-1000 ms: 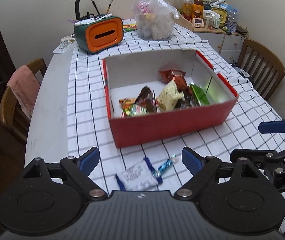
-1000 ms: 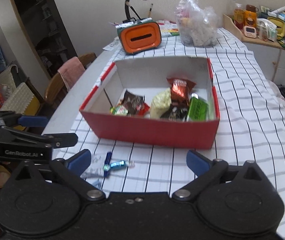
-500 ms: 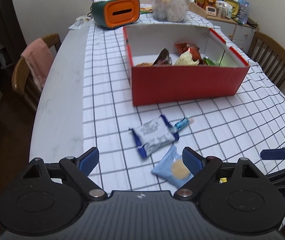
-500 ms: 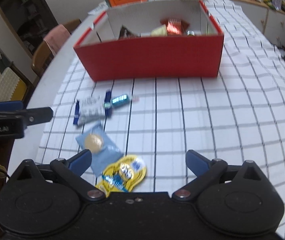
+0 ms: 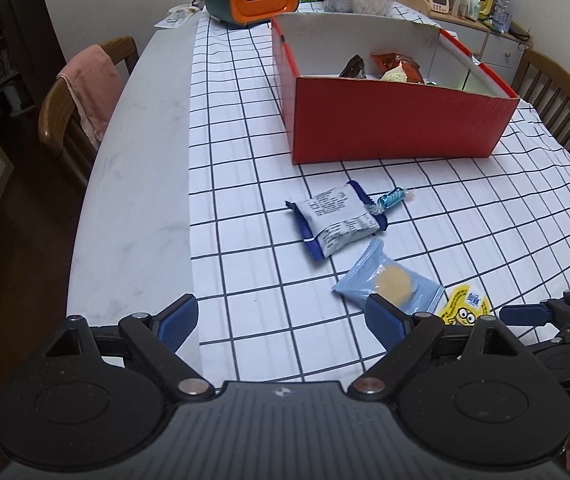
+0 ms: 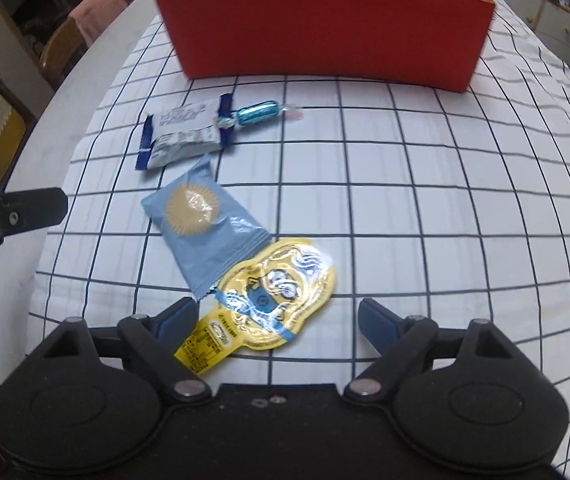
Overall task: Organize snacks
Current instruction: 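Grasp yellow Minion packet with right tool while left tool grasps blue candy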
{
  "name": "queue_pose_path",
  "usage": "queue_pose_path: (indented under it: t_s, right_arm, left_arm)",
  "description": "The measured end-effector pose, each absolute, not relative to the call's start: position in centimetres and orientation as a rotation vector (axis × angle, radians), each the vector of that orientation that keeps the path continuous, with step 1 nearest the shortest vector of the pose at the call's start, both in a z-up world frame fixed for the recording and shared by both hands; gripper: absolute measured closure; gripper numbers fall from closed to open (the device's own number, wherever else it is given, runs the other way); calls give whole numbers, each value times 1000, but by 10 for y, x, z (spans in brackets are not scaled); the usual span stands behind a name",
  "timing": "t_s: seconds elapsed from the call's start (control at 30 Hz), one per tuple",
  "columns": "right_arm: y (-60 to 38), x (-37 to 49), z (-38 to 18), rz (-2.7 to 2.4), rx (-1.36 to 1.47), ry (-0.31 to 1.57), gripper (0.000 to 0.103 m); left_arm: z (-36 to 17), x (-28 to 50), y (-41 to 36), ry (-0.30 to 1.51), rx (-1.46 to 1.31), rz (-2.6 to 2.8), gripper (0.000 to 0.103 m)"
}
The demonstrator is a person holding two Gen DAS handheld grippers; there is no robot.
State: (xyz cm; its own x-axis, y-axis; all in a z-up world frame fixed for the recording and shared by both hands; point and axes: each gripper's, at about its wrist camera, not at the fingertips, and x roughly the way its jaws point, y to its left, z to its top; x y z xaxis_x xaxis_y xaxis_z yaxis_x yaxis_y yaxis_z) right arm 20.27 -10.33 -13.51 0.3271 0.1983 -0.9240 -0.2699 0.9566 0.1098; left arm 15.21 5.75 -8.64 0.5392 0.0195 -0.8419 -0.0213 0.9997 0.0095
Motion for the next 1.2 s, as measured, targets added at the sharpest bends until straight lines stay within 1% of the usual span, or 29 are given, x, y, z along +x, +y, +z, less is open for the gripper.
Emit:
queue_pose_path:
  t_s: [0.1,0.17,0.3,0.37,0.53,0.73,1.13,1.17,1.2]
  right_arm:
    - [-96,202,-138,297,-102,1192,21]
    - [-93,202,-140,297,-118,1187,26]
    - [-91,201,-142,293,-154,1170,30]
    - [-91,201,-142,299,-171,1161,34]
    - [-96,199,-142,320,-200,1144,36]
    - [-110,195,-140,386,-226,1110,52]
    - [-154,212,-134,408,-160,1098,52]
    - [-157,215,-134,404,-153,1098,52]
    - [-160,217,-133,398,-149,1096,52]
  left_arm:
    - [-87,152,58,1001,2,25,12]
    - [-87,153,57,1000,10,24,12]
    - [-86,157,54,996,31,16,12]
    - [-85,160,51,990,46,8,12]
    - [-84,171,38,975,101,-40,12]
    - [-85,189,14,950,195,-132,12]
    - [-109,256,-28,984,295,-237,13]
    - [-111,261,-31,989,296,-240,14]
    - [-114,266,-33,997,296,-251,19]
